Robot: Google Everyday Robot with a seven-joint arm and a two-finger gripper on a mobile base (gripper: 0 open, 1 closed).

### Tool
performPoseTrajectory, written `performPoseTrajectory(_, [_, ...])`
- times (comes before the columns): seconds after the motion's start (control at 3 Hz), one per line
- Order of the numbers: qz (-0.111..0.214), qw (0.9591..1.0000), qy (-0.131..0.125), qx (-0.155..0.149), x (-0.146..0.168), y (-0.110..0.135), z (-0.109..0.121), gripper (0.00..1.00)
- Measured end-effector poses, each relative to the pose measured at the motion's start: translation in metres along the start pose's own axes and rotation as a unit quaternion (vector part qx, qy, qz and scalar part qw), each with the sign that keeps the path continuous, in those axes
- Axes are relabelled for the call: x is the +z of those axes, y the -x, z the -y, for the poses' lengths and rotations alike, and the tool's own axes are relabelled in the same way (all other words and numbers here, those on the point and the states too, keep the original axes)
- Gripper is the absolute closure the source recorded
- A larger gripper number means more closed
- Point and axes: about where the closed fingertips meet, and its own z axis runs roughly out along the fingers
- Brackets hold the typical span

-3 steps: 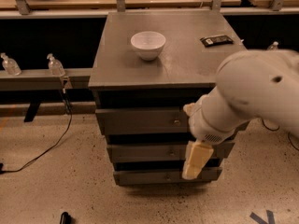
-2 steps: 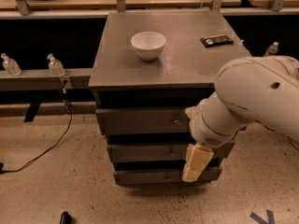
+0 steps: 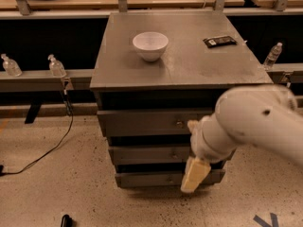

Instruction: Open middle drawer

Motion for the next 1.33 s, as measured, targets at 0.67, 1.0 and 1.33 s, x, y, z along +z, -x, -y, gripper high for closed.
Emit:
performPoseTrajectory(0.67, [0.258,0.9607,-0.017,0.101,0.087,0.03,-0.005,0.0])
performPoseTrajectory(1.0, [0.271,0.9582,-0.011,0.091,0.093,0.029,-0.016,0.0])
performPoseTrajectory(1.33, [0.262,0.9596,-0.029,0.098,0.097,0.022,-0.005,0.0])
